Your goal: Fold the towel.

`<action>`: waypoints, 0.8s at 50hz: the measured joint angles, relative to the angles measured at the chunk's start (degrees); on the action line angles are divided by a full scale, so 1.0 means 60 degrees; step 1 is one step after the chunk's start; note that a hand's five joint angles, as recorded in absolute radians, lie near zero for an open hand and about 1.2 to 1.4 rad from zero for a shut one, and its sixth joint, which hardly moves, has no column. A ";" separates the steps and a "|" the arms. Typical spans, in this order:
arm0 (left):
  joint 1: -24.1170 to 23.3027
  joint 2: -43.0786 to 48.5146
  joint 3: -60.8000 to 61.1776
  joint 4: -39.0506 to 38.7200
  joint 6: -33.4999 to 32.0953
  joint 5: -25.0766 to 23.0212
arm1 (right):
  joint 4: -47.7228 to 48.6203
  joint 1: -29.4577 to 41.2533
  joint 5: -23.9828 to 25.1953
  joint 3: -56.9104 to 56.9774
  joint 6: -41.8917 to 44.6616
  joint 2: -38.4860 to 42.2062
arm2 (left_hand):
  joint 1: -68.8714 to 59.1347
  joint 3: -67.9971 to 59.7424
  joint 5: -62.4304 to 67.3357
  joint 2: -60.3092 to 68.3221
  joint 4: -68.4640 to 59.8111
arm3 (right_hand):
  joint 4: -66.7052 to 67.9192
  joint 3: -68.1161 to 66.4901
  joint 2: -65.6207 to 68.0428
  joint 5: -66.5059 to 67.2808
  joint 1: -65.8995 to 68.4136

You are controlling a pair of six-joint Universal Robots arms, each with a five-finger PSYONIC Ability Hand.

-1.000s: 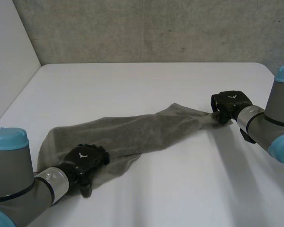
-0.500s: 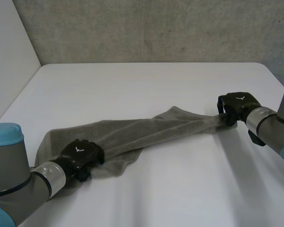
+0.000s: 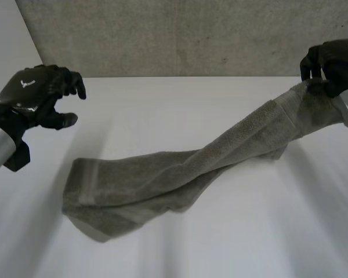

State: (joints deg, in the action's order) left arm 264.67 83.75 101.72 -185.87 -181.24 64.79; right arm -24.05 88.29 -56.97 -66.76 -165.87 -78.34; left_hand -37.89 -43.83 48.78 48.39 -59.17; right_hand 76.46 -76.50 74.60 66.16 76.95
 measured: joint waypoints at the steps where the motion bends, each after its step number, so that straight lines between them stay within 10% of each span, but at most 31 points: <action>1: 0.0124 0.0079 -0.0039 -0.0015 0.0270 -0.0260 | -0.0102 -0.0007 0.0060 0.0122 -0.0037 0.0007 | 0.0000 0.0000 0.0002 0.0000 0.0000 | 0.0000 -0.0002 0.0001 0.0000 0.0001; 14: -0.0229 0.2537 0.0585 -0.0049 0.0863 -0.1597 | -0.0135 0.0512 -0.0688 0.0322 0.0589 0.2400 | -0.0664 0.0248 -0.2699 -0.0979 0.2684 | -0.0165 0.0148 -0.0024 -0.0131 -0.0243; 28: -0.0916 0.1582 0.2935 -0.0040 -0.2718 -0.1692 | 0.0540 0.0832 -0.1745 -0.0133 0.1051 0.3422 | 0.0070 0.0860 -0.3572 -0.1653 0.3389 | -0.1471 0.1547 -0.1245 -0.1493 -0.1637; 40: -0.1351 0.2279 0.3258 -0.0105 -0.3557 -0.1555 | 0.0952 0.0812 -0.1704 -0.0642 0.1005 0.3344 | 0.0069 0.0860 -0.3571 -0.1658 0.3390 | -0.2311 0.2398 -0.2043 -0.2379 -0.2503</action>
State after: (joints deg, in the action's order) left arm 256.57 97.42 121.26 -186.50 -202.58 55.46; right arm -18.33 93.16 -67.19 -70.61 -159.85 -58.27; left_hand -37.47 -38.67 27.35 38.44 -38.83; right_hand 62.59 -62.11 62.34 51.89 61.93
